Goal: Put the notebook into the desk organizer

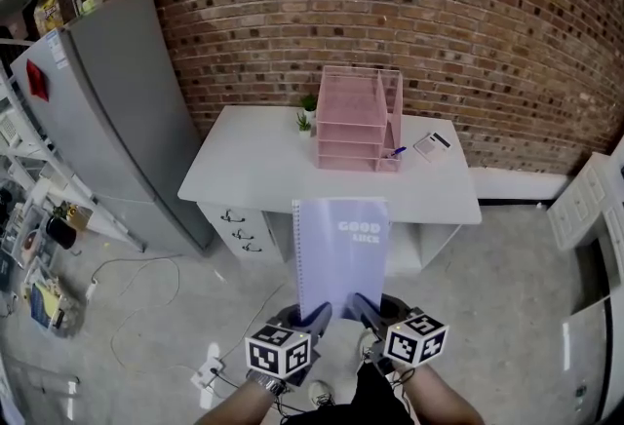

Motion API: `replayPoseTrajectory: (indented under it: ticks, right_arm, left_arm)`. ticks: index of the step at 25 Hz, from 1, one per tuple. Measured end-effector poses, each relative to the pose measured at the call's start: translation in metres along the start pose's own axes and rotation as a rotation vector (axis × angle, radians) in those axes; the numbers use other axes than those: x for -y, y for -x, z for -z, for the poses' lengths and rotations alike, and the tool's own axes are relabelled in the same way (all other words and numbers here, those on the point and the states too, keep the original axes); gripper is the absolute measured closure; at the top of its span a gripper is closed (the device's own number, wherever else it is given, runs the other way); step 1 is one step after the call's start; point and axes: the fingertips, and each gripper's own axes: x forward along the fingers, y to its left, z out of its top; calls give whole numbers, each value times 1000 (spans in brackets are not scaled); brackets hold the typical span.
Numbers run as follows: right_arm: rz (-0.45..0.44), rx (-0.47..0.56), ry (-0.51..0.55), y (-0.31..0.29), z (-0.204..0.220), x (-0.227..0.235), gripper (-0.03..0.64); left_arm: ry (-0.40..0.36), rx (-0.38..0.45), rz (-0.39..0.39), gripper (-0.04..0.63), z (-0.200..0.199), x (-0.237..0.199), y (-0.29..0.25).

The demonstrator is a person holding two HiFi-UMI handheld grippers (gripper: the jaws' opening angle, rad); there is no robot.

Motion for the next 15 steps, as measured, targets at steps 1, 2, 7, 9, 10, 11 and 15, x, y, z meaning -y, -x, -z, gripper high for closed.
replayPoseTrajectory:
  ticks: [1, 2, 7, 9, 10, 11, 15]
  right_arm:
    - [-5, -2, 0, -3, -1, 2, 575]
    - [-9, -4, 0, -6, -3, 5, 575]
    - [-38, -15, -1, -23, -21, 32, 575]
    - [-53, -19, -3, -30, -29, 46, 575]
    - [-60, -22, -3, -34, -34, 53, 575]
    - [-67, -26, -3, -37, -39, 60, 575]
    - [-96, -40, -13, -52, -58, 90, 575]
  left_arm:
    - [1, 1, -4, 540, -2, -2, -3]
    - [3, 1, -8, 540, -4, -5, -6]
    - [12, 9, -34, 540, -21, -14, -34]
    - [13, 10, -50, 540, -29, -18, -48]
    - [16, 10, -57, 540, -33, -20, -55]
    - [19, 12, -65, 540, -37, -22, -62]
    - [33, 13, -97, 540, -54, -30, -93]
